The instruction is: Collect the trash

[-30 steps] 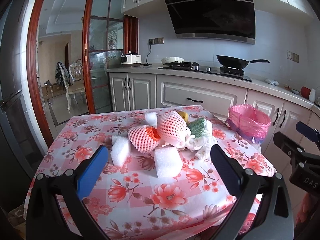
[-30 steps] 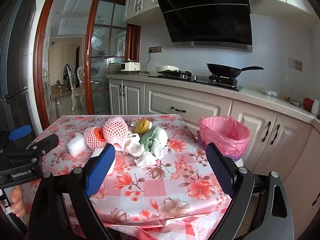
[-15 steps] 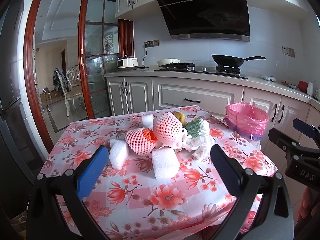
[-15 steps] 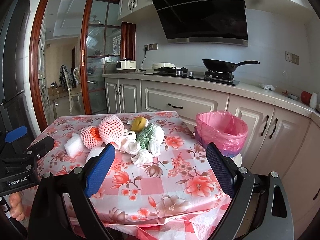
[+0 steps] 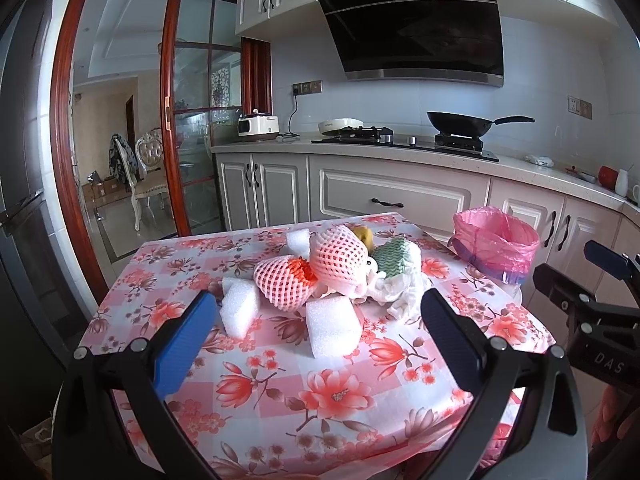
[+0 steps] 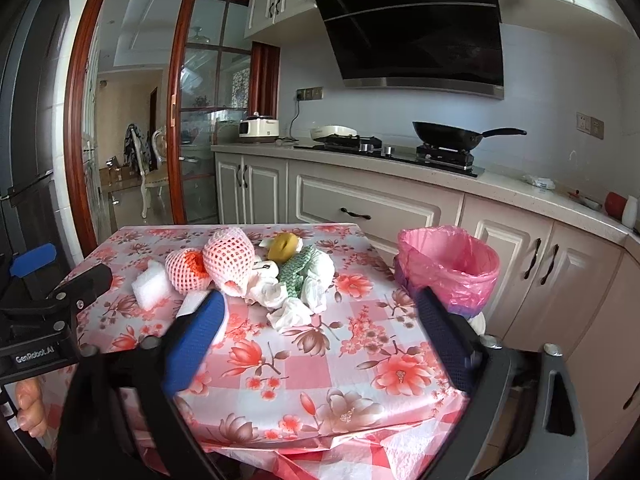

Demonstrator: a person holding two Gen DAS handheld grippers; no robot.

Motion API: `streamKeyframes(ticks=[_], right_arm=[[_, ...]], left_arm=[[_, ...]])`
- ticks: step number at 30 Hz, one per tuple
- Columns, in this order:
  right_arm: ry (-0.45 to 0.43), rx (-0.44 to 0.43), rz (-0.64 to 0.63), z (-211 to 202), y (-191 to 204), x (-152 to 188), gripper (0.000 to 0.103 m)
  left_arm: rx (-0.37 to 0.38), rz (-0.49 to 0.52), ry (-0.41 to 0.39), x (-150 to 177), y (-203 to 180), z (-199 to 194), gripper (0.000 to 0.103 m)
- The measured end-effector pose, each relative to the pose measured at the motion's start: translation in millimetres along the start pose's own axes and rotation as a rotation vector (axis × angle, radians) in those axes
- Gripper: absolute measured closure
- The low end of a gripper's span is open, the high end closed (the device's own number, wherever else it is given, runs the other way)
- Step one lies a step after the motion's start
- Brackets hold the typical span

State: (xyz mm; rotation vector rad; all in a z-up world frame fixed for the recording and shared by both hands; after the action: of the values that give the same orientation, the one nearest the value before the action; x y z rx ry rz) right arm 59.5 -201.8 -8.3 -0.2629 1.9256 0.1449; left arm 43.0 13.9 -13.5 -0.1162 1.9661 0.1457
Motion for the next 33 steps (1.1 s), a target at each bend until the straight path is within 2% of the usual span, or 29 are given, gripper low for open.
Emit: streamKeyframes(ticks=[33], right_arm=[[-0.009,-0.018,-0.014,0.0,5.8,-0.6,0.007]], left_arm=[[0.025,-0.025,-0.01,0.4,0.8,-5.6,0.004]])
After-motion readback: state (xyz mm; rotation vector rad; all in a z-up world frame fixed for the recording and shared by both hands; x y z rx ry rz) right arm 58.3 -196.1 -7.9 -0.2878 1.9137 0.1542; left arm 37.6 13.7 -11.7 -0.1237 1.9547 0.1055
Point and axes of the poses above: each gripper's, at about its wrist camera, not at the fingertips, and z roughly the way its jaws point, y to its left, x to its underside, the point moved 3 cm from there along z, roughly the way its jaws point, and after that the axes turned 3 degrees about -x, right-handed, at the moved point
